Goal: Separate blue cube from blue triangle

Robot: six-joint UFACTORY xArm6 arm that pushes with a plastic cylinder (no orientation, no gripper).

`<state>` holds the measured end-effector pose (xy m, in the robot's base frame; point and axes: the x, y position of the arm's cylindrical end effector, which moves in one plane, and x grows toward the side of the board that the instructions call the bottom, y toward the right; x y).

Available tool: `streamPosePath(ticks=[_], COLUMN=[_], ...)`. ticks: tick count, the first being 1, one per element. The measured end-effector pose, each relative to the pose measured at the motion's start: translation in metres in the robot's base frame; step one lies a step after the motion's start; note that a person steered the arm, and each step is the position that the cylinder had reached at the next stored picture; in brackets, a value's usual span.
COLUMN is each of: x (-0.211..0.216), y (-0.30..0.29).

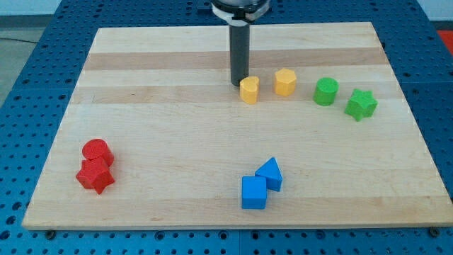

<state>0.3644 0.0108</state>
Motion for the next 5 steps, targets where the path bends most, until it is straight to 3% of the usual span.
streamPosePath(ticks=[1,2,4,5], x=[0.022,0.015,0.142,0.22], y=[0.0,-0.013,-0.052,-0.044])
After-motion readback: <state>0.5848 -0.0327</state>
